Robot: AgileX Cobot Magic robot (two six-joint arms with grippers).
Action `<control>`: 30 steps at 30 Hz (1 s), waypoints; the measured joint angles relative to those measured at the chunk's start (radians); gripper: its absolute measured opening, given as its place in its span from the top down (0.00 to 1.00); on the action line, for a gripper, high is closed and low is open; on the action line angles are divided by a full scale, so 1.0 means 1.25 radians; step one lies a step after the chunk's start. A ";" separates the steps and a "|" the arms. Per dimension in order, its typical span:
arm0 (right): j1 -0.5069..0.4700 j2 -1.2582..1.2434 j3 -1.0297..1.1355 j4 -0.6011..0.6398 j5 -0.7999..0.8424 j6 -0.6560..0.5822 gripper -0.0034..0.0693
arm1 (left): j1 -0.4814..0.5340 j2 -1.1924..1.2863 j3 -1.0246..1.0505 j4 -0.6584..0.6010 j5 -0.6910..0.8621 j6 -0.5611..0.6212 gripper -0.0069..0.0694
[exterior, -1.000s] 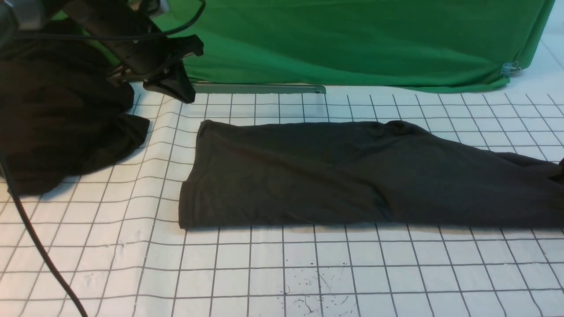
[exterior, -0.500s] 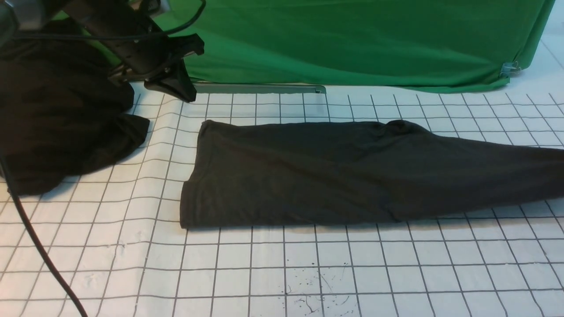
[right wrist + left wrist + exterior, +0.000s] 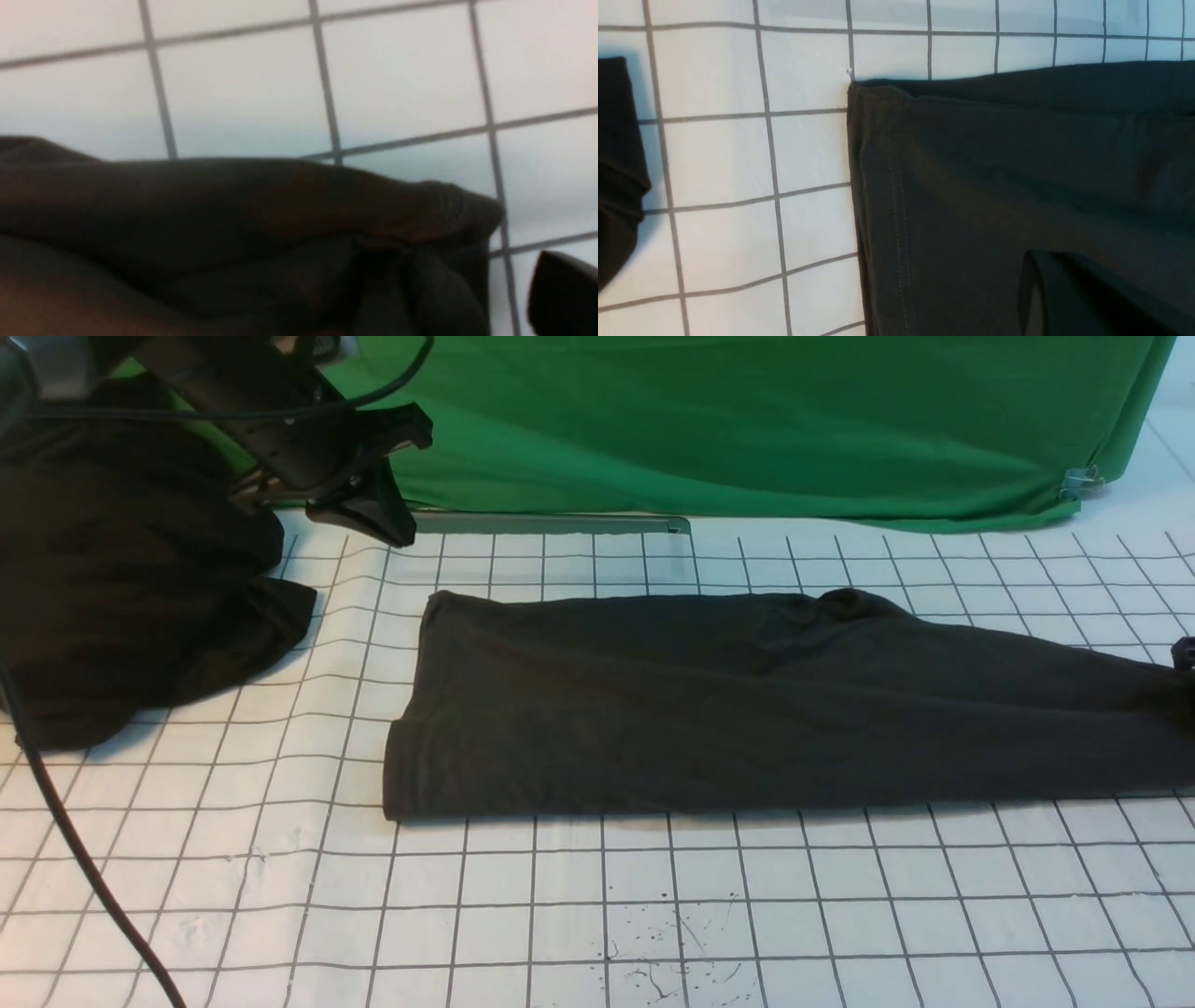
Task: Fold a long-sleeved shirt over a white checkered tablecloth.
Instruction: 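Pull the folded dark garment lengthwise by its ends to straighten it flat on the table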
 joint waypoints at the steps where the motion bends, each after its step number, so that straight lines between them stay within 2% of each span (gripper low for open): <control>1: -0.001 -0.001 -0.020 -0.003 0.029 0.002 0.28 | 0.000 0.000 0.000 0.000 0.000 0.000 0.91; 6: -0.005 -0.025 -0.115 -0.012 0.156 0.031 0.20 | 0.000 0.000 0.000 0.000 -0.001 0.000 0.91; 11: -0.013 -0.048 -0.179 -0.012 0.364 0.045 0.15 | 0.000 0.000 0.000 0.000 0.000 0.000 0.91; 15: -0.013 -0.037 -0.144 -0.012 0.361 0.045 0.15 | 0.000 0.000 0.000 0.000 0.001 0.000 0.91; 23: -0.011 0.040 -0.093 -0.001 0.250 0.043 0.15 | 0.000 0.000 0.000 0.000 0.010 0.000 0.91; 25: -0.009 0.047 -0.093 0.006 0.244 0.042 0.17 | 0.000 0.000 0.000 0.000 0.010 0.000 0.91; 27: -0.003 0.055 -0.093 0.015 0.240 0.038 0.30 | 0.000 0.000 0.000 0.000 0.010 0.000 0.91; 28: -0.002 0.055 -0.093 0.016 0.240 0.038 0.30 | 0.000 0.000 0.000 0.000 0.010 0.000 0.91; 29: 0.002 0.056 -0.093 0.021 0.240 0.031 0.45 | 0.000 0.000 0.000 -0.002 0.014 0.000 0.91; 30: 0.006 0.056 -0.093 0.025 0.240 0.028 0.54 | 0.000 0.000 0.000 -0.004 0.016 0.000 0.91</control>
